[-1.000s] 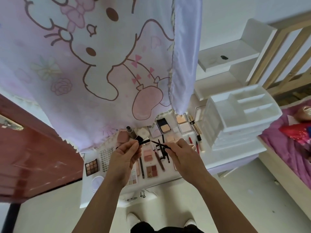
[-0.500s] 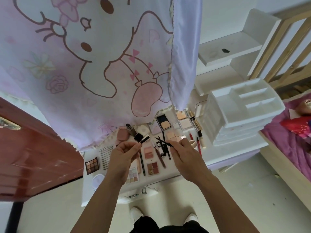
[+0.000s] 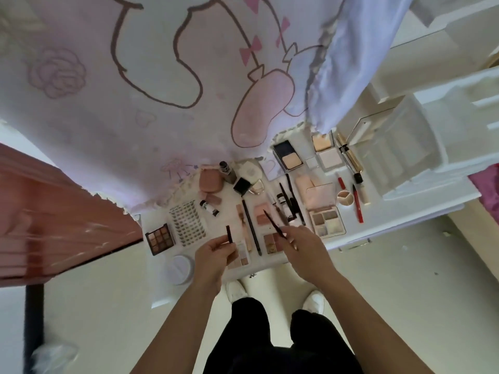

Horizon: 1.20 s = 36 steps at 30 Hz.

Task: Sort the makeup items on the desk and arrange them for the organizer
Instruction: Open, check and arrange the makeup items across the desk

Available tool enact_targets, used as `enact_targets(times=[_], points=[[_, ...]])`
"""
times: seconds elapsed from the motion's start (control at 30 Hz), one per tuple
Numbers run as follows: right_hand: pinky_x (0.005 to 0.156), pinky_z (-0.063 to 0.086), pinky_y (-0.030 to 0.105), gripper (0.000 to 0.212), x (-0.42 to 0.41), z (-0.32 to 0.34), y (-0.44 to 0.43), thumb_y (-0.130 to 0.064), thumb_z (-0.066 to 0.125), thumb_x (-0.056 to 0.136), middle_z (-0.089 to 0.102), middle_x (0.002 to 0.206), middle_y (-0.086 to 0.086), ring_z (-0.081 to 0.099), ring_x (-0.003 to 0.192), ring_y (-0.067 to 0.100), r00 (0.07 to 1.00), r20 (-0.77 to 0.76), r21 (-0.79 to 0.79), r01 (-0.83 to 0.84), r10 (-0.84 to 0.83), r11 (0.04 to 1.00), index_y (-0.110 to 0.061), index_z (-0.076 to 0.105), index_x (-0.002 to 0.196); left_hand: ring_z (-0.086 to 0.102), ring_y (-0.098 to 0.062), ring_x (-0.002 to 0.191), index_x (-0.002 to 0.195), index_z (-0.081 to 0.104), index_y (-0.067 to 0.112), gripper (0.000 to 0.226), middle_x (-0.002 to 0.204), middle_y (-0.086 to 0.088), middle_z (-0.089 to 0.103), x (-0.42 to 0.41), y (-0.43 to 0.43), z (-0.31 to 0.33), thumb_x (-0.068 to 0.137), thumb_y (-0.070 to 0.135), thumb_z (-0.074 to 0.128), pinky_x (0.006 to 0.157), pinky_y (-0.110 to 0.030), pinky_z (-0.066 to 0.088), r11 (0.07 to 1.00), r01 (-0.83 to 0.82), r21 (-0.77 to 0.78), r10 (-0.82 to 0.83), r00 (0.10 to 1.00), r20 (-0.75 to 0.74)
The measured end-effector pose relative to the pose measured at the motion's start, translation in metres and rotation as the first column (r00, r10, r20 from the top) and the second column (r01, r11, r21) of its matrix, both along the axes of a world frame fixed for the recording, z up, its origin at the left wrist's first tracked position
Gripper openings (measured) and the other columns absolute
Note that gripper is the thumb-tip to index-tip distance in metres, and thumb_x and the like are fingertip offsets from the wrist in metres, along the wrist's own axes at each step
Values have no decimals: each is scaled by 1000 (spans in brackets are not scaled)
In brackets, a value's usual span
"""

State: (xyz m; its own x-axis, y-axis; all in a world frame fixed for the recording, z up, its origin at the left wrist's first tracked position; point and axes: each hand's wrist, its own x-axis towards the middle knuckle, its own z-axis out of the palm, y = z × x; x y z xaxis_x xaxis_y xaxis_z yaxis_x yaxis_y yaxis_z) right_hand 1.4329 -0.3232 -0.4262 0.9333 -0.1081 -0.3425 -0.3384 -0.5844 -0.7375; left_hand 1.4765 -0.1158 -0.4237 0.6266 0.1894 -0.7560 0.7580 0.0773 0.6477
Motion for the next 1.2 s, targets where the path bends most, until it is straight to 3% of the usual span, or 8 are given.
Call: enact_targets(times=[0.07,0.13,0.27,0.37,0.47,0.73,0.93,1.2], points=[[70,45,21,11,8,-16,26,-26,59,98,63,84,-7,59,77,13,997,-75,40,-18,21,999,-24,69,98,67,-26,77,101,66,-1,15,87,-16,71,3,22,-13,88,-7,66,80,-35,60,993,72,97,-67,997,-50],[64,39,8,16,13,-33,54,-25,61,96,66,87,-9,59,77,7,983,-180,86,-7,23,996,-24,70,108,67,-25,74,98,67,0,9,83,-15,71,9,41,-20,89,0,68,79,-39,60,978,130,165,-115,989,-94],[59,42,12,19,16,-54,109,-29,64,94,68,84,-7,62,75,11,928,-363,180,-20,85,983,-20,72,108,67,-22,74,86,70,7,5,84,-13,73,28,75,-31,88,12,71,65,-33,55,936,190,295,-158,979,-130],[77,53,32,20,19,-64,139,-25,62,91,73,86,7,67,81,22,912,-387,173,-69,132,982,-10,73,95,63,-24,67,70,73,15,13,77,-11,73,35,85,-39,82,17,76,63,-35,51,879,283,383,-249,959,-136],[84,52,32,21,24,-70,152,-24,62,92,76,96,6,69,91,22,912,-399,149,-37,95,988,-13,76,102,65,-22,67,69,75,17,11,74,-5,73,38,87,-45,79,21,78,68,-35,54,827,362,430,-319,932,-170],[67,38,26,17,45,-72,139,-22,63,91,73,89,1,66,85,20,969,-247,-62,-20,4,998,-16,75,101,59,-17,59,62,73,17,18,64,-4,68,36,71,-57,79,22,71,52,-22,39,553,644,529,-594,750,-292],[87,49,34,30,47,-71,141,-35,58,94,70,110,-1,63,107,24,951,-294,-265,-176,94,948,-22,65,120,65,-19,67,74,80,15,13,74,-6,74,36,66,-66,81,23,73,60,-27,46,558,652,514,-609,742,-280],[87,51,36,27,50,-73,143,-30,57,97,70,108,5,63,104,26,957,-275,-246,-157,86,957,-12,67,115,60,-12,67,79,81,14,17,79,-4,76,33,68,-69,85,26,72,57,-23,37,610,604,512,-583,780,-226]])
